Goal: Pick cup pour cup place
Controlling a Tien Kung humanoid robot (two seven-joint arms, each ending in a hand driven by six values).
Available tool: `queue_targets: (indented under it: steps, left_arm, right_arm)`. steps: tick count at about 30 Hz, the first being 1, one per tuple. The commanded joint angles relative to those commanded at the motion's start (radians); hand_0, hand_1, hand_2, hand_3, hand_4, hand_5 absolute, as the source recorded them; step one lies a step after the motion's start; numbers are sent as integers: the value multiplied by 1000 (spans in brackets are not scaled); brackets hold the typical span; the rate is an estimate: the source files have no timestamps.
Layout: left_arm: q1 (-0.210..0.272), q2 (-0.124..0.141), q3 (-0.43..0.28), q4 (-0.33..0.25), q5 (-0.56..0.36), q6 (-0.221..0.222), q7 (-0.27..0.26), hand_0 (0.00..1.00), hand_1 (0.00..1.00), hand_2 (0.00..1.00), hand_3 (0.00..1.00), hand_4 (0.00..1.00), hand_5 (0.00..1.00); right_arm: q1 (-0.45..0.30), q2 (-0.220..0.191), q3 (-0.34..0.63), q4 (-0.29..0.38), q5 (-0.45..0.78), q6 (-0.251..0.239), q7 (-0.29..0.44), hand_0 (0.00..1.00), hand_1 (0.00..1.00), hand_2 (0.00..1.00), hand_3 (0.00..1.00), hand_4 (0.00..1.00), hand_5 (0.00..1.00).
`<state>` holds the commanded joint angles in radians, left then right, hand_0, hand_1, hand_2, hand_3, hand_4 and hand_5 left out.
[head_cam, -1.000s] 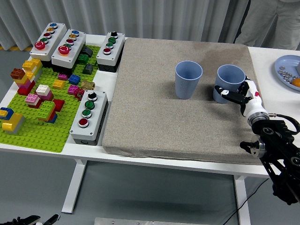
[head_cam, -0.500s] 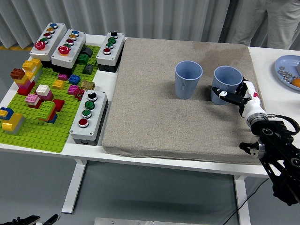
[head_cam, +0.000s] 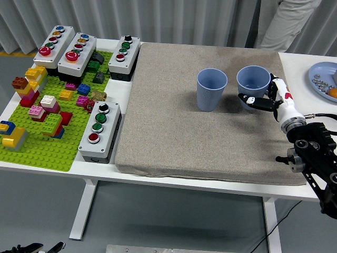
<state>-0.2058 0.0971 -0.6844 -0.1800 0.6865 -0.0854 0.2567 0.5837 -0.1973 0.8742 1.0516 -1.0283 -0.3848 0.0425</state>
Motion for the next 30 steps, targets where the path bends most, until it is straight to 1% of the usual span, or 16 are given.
queue_targets:
  steps: [7,9,13,14,26,30]
  left_arm:
    - [-7,1,-12,0,6,2,0,766,782,820,702,511,998]
    - [-8,1,-12,0,7,2,0,766,782,821,702,510,998]
    - [-7,0,-27,0,16,4,1,766,782,821,702,510,998]
    - [-7,0,-29,0,19,3,2,766,782,821,702,510,998]
    - [-10,2,-32,0,25,3,3,765,782,821,701,510,998]
    - [-11,2,-32,0,24,3,3,765,782,821,701,510,998]
  right_arm:
    - [36,-15,-29,1,-44,-3,-4,813,692,599,658,784,140]
    - [44,-17,-33,3,-53,-4,-5,813,693,599,658,803,154]
    - [56,-14,-35,4,-102,-10,-5,813,693,599,658,803,154]
    - [61,-12,-37,5,-124,-15,-6,815,693,599,658,763,120]
    - [92,-4,-72,2,-260,-41,-3,818,693,594,654,752,116]
    - [98,-5,-73,2,-287,-43,-1,818,693,594,654,752,116]
